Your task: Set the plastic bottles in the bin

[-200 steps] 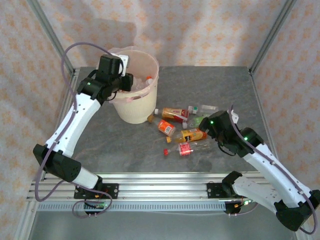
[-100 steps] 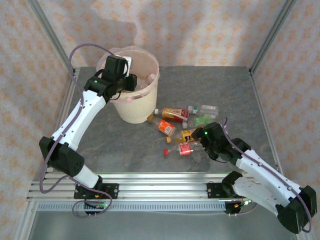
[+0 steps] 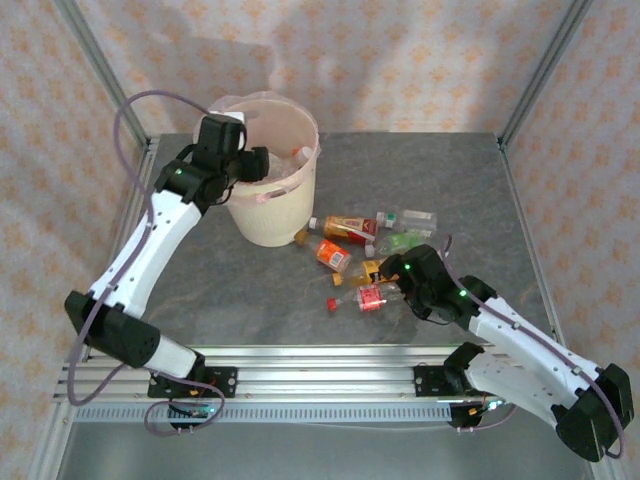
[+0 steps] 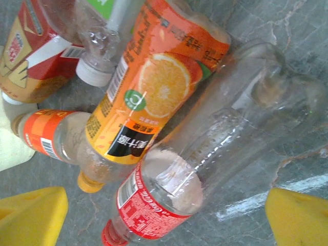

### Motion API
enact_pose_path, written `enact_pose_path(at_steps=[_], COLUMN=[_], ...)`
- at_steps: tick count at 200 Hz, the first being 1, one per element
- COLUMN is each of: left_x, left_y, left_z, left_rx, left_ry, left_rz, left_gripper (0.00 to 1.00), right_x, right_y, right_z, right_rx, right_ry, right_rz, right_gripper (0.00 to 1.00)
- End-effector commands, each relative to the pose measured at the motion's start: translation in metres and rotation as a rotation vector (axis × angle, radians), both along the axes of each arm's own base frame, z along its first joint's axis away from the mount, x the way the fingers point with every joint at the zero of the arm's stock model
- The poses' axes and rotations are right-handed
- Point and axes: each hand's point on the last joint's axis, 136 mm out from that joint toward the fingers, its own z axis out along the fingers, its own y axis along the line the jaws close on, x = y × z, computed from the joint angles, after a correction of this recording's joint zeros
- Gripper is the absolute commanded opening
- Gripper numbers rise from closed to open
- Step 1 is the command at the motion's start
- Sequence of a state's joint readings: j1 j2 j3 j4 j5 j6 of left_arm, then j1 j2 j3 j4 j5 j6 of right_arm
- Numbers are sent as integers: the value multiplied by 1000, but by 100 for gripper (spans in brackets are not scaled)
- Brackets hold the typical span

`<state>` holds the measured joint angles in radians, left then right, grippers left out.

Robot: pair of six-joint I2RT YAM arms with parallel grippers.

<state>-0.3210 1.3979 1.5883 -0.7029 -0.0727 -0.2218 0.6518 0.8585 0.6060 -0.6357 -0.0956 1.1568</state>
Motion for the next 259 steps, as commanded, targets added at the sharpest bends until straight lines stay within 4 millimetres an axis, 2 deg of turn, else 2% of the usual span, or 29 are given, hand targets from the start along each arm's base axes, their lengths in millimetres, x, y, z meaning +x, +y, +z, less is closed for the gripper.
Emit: enact_pose_path(at_steps=[1,42,106,151,201,259], left_x=[-21,-46,-64,-63,-61,-63], left_y=[16,26,29,29,28,29], left_z=[25,36,46,44,41,42], left_rx=[-46,-133,-180,-181,-179,-179], left_ry=[-80,-165,-232,-233,-227,-232], left_rz=[71,115,104,104,100,107], left_gripper=[84,100,100,100,100,100], right_x=[-10,-5,-4,-1,-6,-4], right_y=[-5,-3,-4,-9,-28,-32], right_z=[-15,-20,-43,-54,-66,-78], right_rx=[-20,-41,-75,-128,-218,-212], right_ry=[48,54,94,110,124,115], right_rz=[-13,-10,-17,-28,-62,-87], right_gripper=[99,99,99,98,93,88])
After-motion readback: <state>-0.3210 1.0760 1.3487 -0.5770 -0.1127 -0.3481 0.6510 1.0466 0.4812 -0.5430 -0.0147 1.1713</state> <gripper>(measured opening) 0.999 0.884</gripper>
